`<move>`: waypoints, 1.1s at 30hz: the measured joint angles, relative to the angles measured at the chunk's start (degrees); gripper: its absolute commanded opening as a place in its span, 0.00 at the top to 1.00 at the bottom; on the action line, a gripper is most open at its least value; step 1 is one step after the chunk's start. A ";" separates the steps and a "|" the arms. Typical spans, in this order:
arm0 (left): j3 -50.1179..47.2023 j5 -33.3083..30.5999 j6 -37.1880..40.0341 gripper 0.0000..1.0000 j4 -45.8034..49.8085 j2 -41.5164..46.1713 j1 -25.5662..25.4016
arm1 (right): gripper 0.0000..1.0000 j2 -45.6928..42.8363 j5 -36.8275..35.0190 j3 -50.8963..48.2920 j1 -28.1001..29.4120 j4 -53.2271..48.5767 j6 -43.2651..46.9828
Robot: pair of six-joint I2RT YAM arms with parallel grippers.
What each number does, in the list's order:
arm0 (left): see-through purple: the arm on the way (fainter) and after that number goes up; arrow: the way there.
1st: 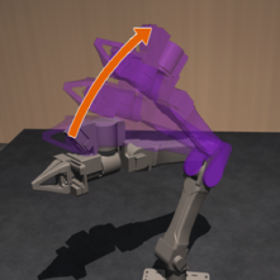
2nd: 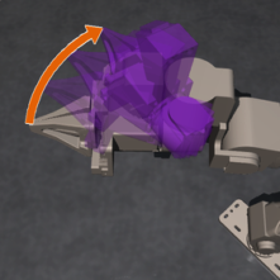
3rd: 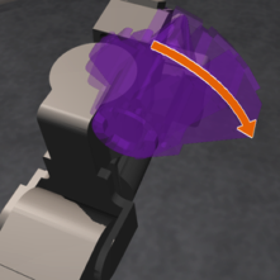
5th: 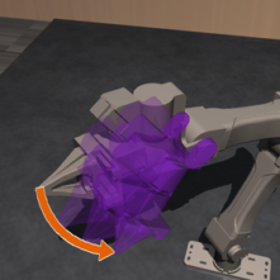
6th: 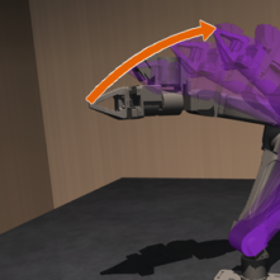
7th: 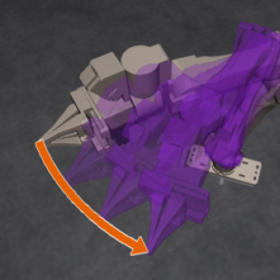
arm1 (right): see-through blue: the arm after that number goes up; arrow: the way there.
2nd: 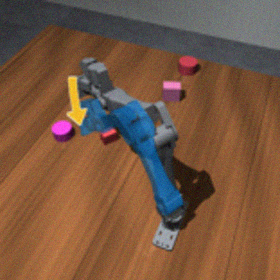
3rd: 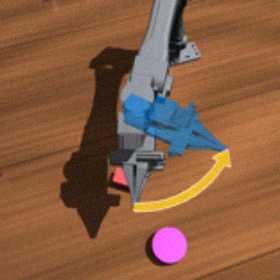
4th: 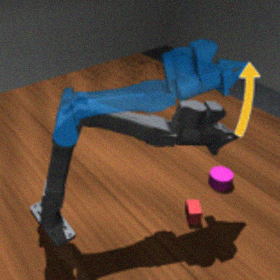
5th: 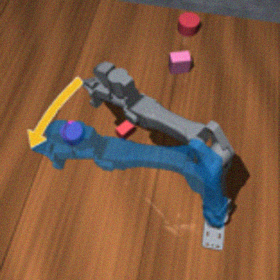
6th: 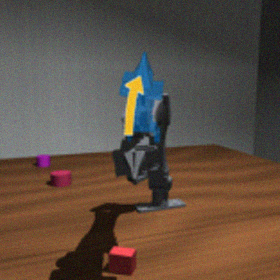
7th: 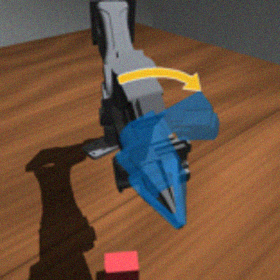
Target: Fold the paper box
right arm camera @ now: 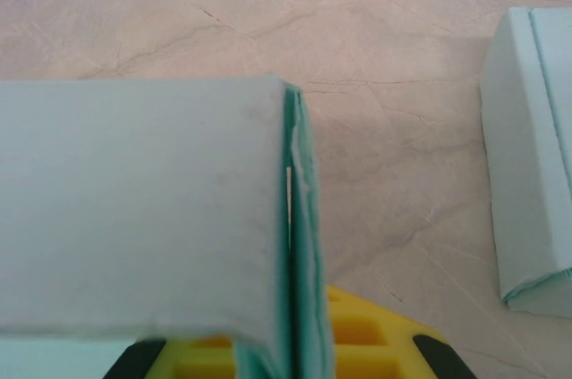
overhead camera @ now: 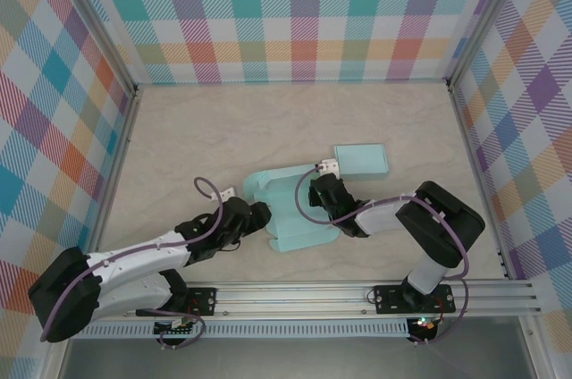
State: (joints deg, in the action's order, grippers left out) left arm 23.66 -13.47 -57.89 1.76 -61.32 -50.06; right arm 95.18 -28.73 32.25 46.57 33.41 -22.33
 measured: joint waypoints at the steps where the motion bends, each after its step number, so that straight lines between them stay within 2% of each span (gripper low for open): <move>1: 0.57 -0.02 0.28 0.23 -0.50 -0.85 -0.04 | 1.00 0.00 0.00 0.00 0.04 0.00 0.00; 11: 6.73 -2.21 2.19 0.18 -3.34 -8.31 -0.13 | 1.00 0.00 -0.44 0.00 0.70 -0.04 -0.02; 16: 8.09 -2.99 1.60 0.09 -2.14 -11.13 -0.13 | 1.00 0.00 -0.46 0.00 0.79 -0.04 0.00; 21: 8.66 -3.54 0.39 0.07 -0.24 -12.76 -0.13 | 1.00 0.00 -0.66 0.00 1.07 -0.04 -0.02; 25: 9.01 -3.72 0.44 0.11 -0.17 -13.79 -0.13 | 1.00 0.00 -0.66 0.00 1.16 -0.04 -0.02; 29: 9.29 -4.24 1.70 0.25 -1.46 -14.88 -0.11 | 1.00 0.00 -0.68 0.00 1.27 -0.04 -0.20; 33: 10.08 -4.35 4.11 0.28 -3.41 -15.74 -0.13 | 1.00 0.00 -0.79 0.00 1.49 -0.04 -0.42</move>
State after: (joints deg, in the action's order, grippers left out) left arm 33.74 -17.82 -53.78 -1.65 -77.06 -50.19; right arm 95.18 -29.52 32.25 48.05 33.36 -22.74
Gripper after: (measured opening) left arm 0.737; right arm 0.104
